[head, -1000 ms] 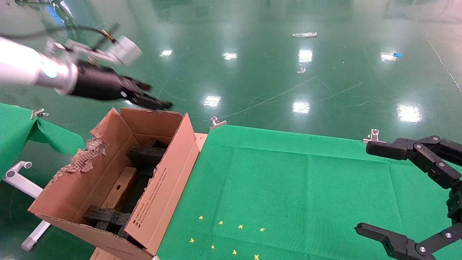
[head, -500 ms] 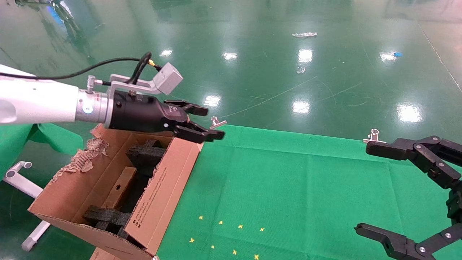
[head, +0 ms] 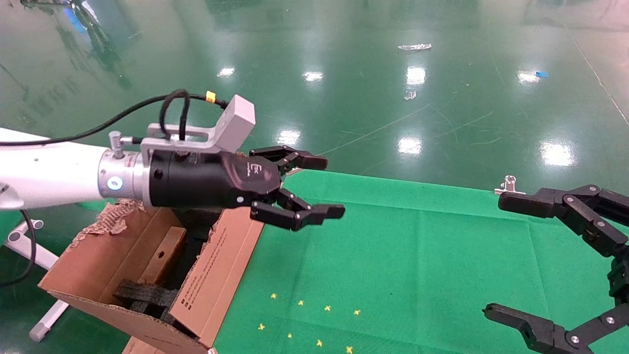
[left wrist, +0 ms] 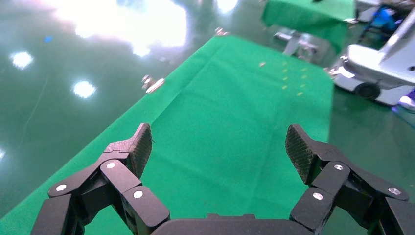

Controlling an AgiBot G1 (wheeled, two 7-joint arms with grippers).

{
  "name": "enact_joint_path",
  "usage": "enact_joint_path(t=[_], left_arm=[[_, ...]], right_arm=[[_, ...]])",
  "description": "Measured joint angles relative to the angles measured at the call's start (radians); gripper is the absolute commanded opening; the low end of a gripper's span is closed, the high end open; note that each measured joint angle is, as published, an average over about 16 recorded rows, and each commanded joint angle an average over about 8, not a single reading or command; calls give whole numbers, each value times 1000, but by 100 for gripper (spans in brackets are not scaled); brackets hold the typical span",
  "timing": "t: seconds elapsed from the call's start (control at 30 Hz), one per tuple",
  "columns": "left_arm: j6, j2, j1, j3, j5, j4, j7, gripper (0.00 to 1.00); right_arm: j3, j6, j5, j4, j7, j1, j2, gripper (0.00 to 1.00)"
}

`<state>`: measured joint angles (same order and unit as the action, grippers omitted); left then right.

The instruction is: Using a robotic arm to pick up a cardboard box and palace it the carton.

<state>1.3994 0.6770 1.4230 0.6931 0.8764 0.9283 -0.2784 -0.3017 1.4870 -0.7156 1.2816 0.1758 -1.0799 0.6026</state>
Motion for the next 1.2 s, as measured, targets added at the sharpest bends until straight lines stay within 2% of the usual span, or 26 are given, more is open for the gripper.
enact_joint_path(t=[0.37,0.63,0.87,1.2], left_arm=[[57,-39,-208,-247,-87,213,54,100],[91,-62,-331,-393,-138,337,85,100],[103,-70,-373,-443,-157,380,94,100],[101,-69,-364,-431,-153,370,93,100]], right_arm=[[-1,0,0,0,0,0,0,100],[-1,0,1,0,0,0,0,100],[-1,-1,1,0,-1,0,0,100],[-1,-1,1,0,-1,0,0,100]])
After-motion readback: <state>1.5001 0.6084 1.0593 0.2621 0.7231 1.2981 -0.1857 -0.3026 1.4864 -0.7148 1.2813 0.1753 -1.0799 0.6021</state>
